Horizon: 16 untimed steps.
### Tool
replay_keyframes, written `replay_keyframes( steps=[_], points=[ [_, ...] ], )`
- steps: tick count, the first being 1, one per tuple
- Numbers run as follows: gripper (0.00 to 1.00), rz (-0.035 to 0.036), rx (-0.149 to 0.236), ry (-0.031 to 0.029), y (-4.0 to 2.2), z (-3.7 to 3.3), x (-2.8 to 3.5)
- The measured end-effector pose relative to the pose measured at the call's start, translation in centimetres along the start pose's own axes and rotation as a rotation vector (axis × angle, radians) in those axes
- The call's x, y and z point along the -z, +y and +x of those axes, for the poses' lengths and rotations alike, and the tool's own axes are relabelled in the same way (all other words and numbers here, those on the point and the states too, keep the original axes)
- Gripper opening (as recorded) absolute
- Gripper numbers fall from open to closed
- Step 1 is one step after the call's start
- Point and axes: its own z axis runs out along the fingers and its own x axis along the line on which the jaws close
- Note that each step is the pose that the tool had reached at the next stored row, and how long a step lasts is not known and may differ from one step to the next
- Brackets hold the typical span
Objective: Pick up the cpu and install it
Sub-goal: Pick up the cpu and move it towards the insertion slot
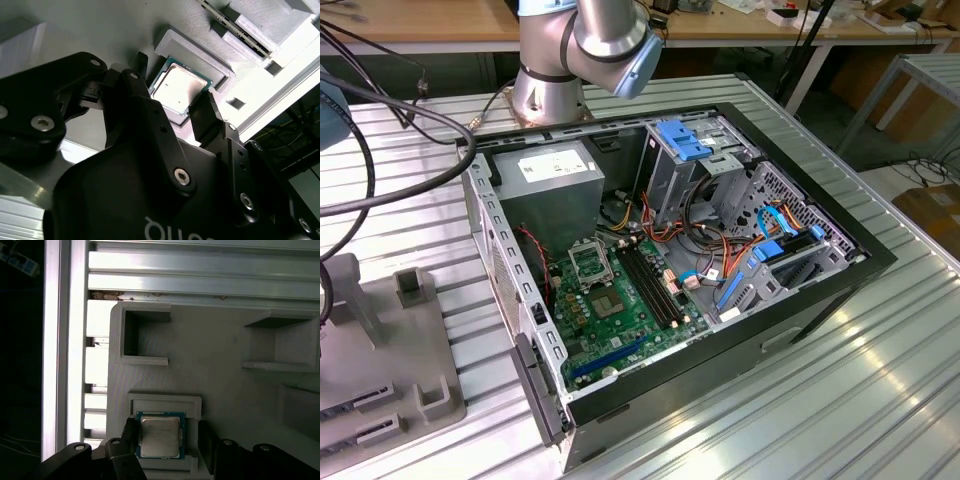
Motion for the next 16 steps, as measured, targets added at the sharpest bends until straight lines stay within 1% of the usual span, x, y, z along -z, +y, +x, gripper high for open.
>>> replay_keyframes(
  steps=[5,10,16],
  points=[
    [0.61,-0.0001,0.000,-0.0001,0.00,0.01,0.14],
    [0.61,0.0000,0.002,0.0000,0.01,0.34,0.15],
    [0.61,0.0004,0.010,0.0002,0.02,0.41,0.21]
  ],
)
